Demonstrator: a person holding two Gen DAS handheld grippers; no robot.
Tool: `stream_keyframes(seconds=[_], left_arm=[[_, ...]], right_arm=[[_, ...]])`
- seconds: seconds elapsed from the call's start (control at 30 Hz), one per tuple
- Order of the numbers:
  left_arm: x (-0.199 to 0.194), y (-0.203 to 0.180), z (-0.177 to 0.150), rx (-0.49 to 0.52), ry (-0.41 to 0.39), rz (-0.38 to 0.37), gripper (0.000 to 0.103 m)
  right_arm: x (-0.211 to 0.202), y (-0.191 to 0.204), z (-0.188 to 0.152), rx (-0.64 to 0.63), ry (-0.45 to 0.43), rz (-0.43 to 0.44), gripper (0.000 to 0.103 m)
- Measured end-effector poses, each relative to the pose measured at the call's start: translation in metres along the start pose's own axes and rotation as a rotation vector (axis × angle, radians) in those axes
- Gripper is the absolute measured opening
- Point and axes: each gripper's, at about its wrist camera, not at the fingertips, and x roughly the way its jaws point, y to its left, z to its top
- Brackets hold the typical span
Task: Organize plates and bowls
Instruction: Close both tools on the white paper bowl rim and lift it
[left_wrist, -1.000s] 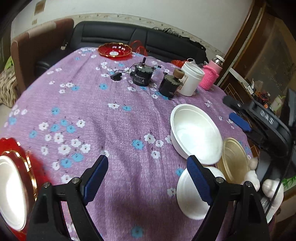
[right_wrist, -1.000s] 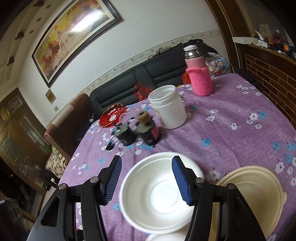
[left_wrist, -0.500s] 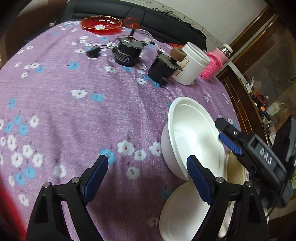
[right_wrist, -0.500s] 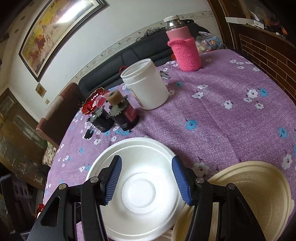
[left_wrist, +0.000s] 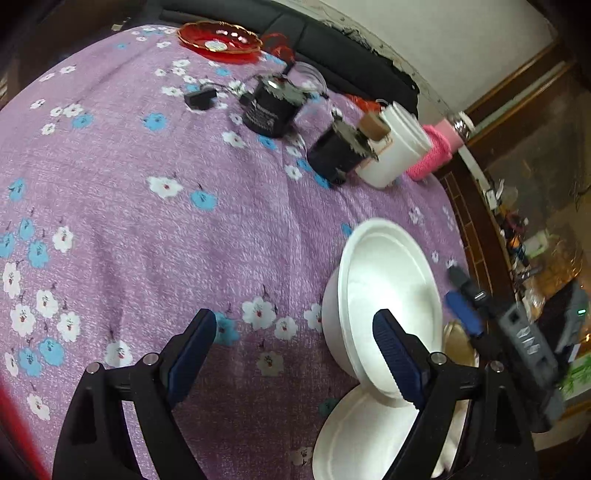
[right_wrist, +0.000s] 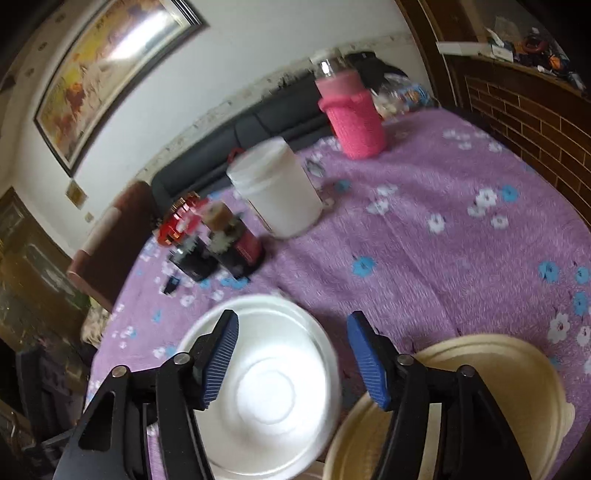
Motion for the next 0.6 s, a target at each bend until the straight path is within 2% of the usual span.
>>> stream_keyframes(seconds=[0.1, 0.23, 0.4, 0.47, 0.5, 0.53, 0.57, 0.6], left_arm=[[0.001, -0.005, 0.002, 0.015, 0.0, 0.006, 0.086], [0.015, -0.019, -0.001, 0.063, 0.03, 0.03, 0.086], [0.036, -0.024, -0.004, 0.076, 0.065, 0.059, 0.086], [0.039, -0.028, -0.003, 0.103, 0.059, 0.086, 0.085], [0.041, -0.03, -0.003, 0.109, 0.062, 0.089, 0.079], [0.042, -0.031, -0.002, 0.115, 0.058, 0.099, 0.074], [0.042, -0.032, -0.002, 0.123, 0.059, 0.105, 0.059], [0.045, -0.035, -0.002, 0.14, 0.074, 0.104, 0.042]], right_arm=[[0.017, 0.001, -0.005, -0.014, 0.083, -0.01, 0.066], [0.02, 0.008, -0.008, -0.052, 0.101, -0.008, 0.066], [0.024, 0.01, -0.011, -0.062, 0.126, 0.003, 0.066], [0.024, 0.009, -0.011, -0.058, 0.127, 0.003, 0.06], [0.024, 0.008, -0.011, -0.052, 0.127, -0.001, 0.057], [0.025, 0.007, -0.012, -0.044, 0.133, 0.004, 0.049], [0.026, 0.006, -0.012, -0.036, 0.14, 0.011, 0.036], [0.027, 0.005, -0.013, -0.032, 0.148, 0.019, 0.029]])
